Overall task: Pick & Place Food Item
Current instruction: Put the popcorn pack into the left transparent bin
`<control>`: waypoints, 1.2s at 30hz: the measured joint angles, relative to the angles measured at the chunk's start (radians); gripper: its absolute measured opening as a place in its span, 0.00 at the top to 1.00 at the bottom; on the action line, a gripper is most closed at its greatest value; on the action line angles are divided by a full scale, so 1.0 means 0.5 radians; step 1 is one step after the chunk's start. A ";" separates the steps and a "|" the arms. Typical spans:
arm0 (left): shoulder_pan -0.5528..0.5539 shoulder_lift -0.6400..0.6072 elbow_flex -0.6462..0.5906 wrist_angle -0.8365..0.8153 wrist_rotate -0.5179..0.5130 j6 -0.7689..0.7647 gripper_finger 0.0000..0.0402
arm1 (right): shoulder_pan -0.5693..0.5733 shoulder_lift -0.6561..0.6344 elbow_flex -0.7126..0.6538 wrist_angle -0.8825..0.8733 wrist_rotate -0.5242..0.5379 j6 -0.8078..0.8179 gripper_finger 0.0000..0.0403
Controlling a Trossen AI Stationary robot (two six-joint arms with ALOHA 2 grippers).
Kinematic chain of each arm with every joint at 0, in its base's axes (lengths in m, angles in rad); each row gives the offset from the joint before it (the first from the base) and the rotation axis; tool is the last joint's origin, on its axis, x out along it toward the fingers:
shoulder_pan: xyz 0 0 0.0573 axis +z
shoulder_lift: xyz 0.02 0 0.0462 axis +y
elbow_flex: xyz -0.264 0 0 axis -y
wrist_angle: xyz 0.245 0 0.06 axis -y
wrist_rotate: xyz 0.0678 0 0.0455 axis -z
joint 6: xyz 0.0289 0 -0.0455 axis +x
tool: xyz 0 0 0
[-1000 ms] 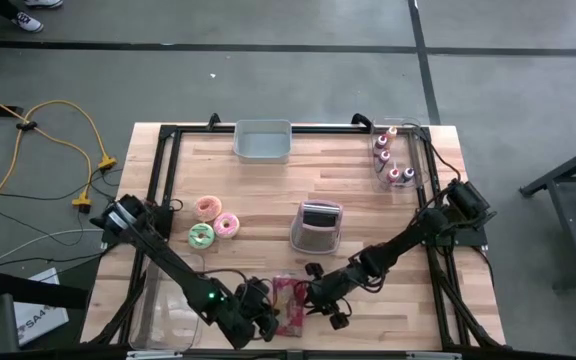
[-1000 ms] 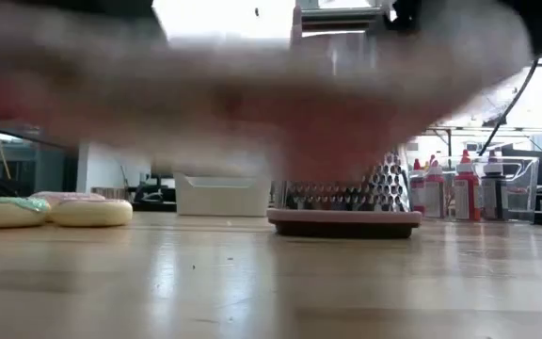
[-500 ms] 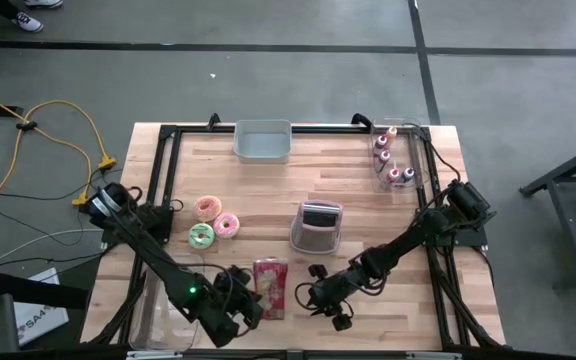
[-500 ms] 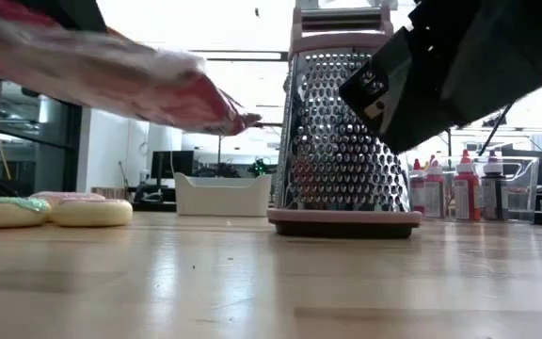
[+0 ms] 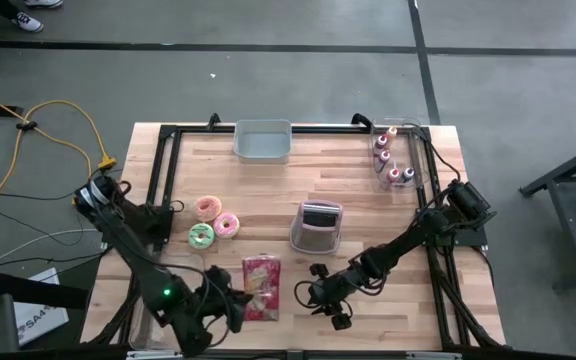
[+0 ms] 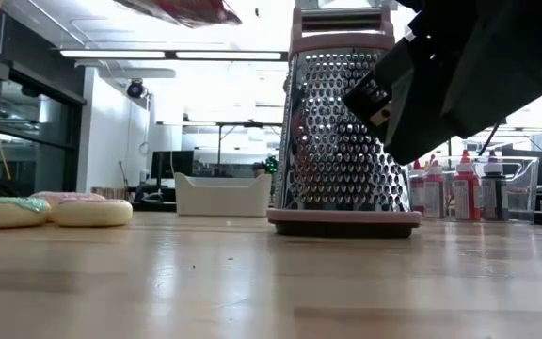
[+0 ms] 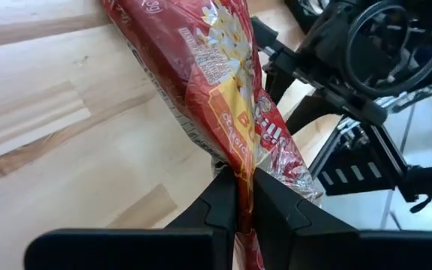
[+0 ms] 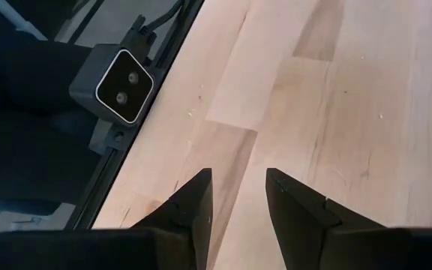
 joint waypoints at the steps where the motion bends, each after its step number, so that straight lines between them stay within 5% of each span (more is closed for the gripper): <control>1: -0.015 -0.010 0.000 -0.015 -0.010 -0.013 0.93 | 0.000 0.000 0.000 0.000 0.000 0.000 0.72; 12: -0.217 -0.127 0.000 -0.069 -0.037 0.074 0.93 | 0.000 0.000 0.000 0.001 0.000 0.000 0.72; 18: -0.402 -0.234 0.000 -0.473 -0.203 -0.305 0.93 | 0.000 0.001 0.000 0.006 0.000 0.047 0.72; 26: -0.594 -0.246 0.001 -1.020 -0.179 -0.922 0.93 | 0.000 0.001 0.000 0.036 0.000 0.117 0.72; 36: -0.749 -0.246 0.001 -1.201 -0.121 -1.187 0.93 | 0.009 0.002 0.000 0.044 0.009 0.199 0.72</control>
